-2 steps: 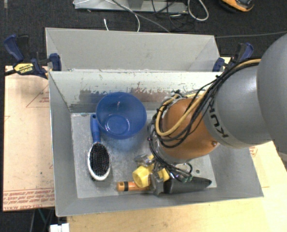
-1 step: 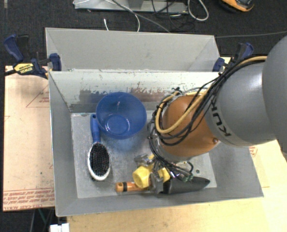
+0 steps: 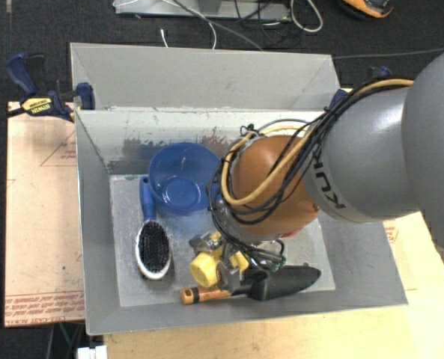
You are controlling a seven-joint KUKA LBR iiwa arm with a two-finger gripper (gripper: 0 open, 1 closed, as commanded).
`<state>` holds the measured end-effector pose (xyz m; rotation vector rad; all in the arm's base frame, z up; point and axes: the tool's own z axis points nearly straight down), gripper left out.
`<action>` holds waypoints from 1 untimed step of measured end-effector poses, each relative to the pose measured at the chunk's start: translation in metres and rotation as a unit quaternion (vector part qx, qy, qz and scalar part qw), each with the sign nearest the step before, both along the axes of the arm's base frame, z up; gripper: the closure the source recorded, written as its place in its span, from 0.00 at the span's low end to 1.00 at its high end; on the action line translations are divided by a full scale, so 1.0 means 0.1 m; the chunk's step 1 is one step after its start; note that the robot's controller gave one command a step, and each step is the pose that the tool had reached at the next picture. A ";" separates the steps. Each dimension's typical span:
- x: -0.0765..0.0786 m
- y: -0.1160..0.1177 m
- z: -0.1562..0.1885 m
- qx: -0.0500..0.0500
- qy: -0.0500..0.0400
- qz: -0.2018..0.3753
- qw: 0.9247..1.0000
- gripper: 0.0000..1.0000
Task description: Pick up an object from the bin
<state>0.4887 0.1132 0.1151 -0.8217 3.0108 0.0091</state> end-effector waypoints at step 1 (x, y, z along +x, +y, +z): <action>-0.04 -0.15 -0.31 0.002 -0.002 -0.074 0.997 1.00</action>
Offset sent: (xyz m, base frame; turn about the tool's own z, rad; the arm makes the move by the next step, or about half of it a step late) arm 0.0128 -0.0038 0.1317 0.0220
